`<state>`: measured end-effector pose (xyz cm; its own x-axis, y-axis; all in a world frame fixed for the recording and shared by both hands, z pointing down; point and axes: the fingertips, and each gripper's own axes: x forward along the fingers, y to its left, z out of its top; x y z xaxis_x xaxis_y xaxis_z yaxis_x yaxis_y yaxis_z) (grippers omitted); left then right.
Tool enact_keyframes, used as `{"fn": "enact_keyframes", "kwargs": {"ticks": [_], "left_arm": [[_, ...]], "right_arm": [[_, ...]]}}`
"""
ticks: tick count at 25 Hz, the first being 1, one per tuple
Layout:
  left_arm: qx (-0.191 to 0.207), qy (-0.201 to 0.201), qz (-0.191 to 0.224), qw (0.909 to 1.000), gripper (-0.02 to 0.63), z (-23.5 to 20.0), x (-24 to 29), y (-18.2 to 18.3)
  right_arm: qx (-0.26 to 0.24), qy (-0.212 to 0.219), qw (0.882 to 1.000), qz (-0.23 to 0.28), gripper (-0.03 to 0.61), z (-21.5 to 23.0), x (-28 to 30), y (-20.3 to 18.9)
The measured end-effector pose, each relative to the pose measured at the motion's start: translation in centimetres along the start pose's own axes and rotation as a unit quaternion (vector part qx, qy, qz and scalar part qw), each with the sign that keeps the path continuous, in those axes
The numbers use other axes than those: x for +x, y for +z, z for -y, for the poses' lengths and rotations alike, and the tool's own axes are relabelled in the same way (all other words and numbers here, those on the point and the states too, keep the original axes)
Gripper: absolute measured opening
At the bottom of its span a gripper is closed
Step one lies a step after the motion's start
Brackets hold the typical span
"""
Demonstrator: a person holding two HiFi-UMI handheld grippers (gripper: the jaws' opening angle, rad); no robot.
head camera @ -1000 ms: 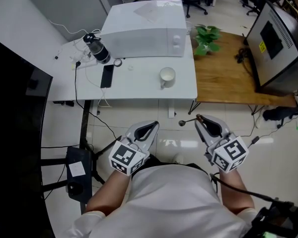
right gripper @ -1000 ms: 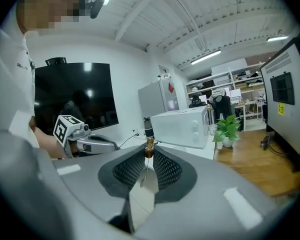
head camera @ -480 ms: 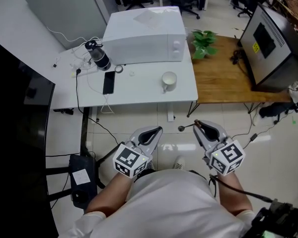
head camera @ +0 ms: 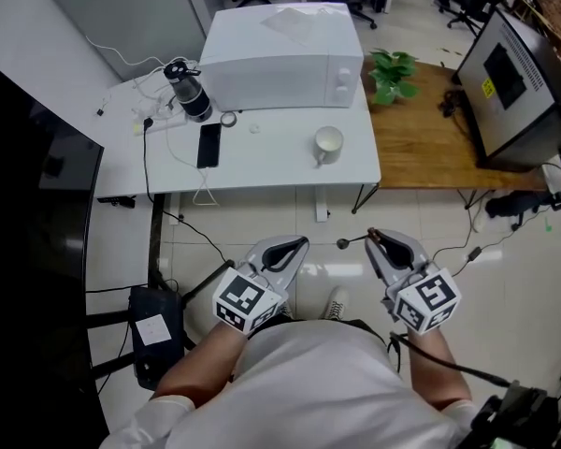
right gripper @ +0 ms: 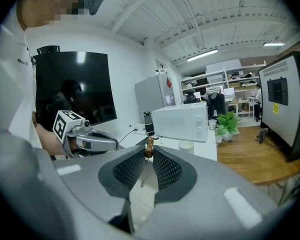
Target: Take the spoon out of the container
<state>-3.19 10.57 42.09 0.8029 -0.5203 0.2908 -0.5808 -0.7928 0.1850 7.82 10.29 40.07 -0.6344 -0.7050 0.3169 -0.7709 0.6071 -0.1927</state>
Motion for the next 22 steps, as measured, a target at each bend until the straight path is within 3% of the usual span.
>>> {"fn": "enact_keyframes", "kwargs": {"ticks": [22], "left_arm": [[0.003, -0.006, -0.003, 1.0, 0.005, -0.67, -0.11, -0.09]], "right_arm": [[0.0, -0.004, 1.0, -0.002, 0.057, -0.15, 0.66, -0.11]]}}
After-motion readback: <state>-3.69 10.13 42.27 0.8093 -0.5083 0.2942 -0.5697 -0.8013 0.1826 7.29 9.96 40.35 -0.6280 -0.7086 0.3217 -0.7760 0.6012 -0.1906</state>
